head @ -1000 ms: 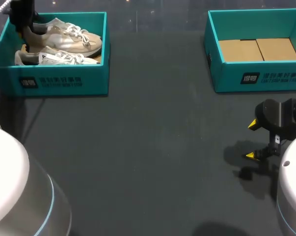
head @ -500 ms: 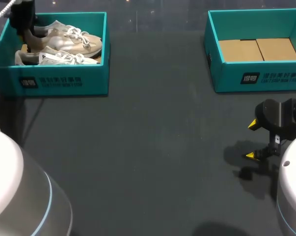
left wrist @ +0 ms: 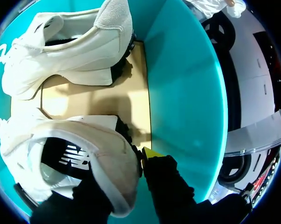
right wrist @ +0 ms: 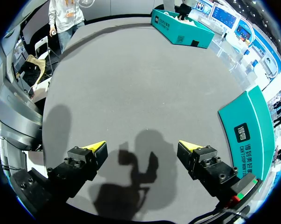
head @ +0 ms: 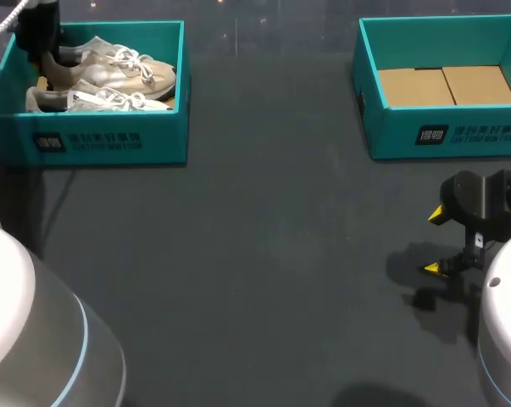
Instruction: Take the shoe out of the shoebox, open the shoe tongue, remove and reinsert the insole, then place the shoe into the shoebox
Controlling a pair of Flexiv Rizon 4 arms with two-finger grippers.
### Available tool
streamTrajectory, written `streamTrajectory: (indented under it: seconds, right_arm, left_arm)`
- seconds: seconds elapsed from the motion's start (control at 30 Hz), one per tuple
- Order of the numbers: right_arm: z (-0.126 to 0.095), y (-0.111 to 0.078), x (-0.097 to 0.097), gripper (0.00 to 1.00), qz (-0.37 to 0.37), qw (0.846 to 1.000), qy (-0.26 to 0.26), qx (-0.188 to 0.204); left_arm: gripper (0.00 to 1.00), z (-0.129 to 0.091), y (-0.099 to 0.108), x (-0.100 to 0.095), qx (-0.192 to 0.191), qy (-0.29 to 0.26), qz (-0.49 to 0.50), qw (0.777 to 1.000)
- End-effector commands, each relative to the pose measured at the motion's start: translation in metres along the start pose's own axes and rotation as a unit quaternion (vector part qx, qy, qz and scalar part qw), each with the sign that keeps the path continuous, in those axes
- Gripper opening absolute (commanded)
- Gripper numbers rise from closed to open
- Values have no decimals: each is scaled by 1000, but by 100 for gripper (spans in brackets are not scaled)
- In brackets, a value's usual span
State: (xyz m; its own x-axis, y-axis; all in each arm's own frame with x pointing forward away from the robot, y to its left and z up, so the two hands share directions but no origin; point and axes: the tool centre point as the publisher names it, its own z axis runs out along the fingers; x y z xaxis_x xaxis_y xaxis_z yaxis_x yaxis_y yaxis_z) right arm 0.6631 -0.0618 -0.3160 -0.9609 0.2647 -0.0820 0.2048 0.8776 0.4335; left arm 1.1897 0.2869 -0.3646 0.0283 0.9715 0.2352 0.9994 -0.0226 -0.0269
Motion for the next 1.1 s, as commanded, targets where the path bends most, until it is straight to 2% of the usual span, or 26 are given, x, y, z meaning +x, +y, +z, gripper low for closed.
streamTrajectory:
  seconds: [0.03,0.37,0.5,0.7,1.0,1.1]
  right_arm:
    - [-1,0,2,100,0,1000,-1,1]
    - [-1,0,2,100,0,1000,-1,1]
    - [-1,0,2,100,0,1000,-1,1]
    - [-1,0,2,100,0,1000,-1,1]
    - [-1,0,2,100,0,1000,-1,1]
    - [-1,0,2,100,0,1000,-1,1]
  left_arm:
    - [35,-1,5,1,5,-1,1,1000]
    - [46,-14,4,0,0,-14,-3,1000]
    - [60,-26,2,2,-3,-32,-8,999]
    - [84,-53,-4,6,-17,-55,-15,998]
    - [100,-103,-31,9,-29,-72,-18,997]
    - [100,-114,-43,11,-33,-74,-17,997]
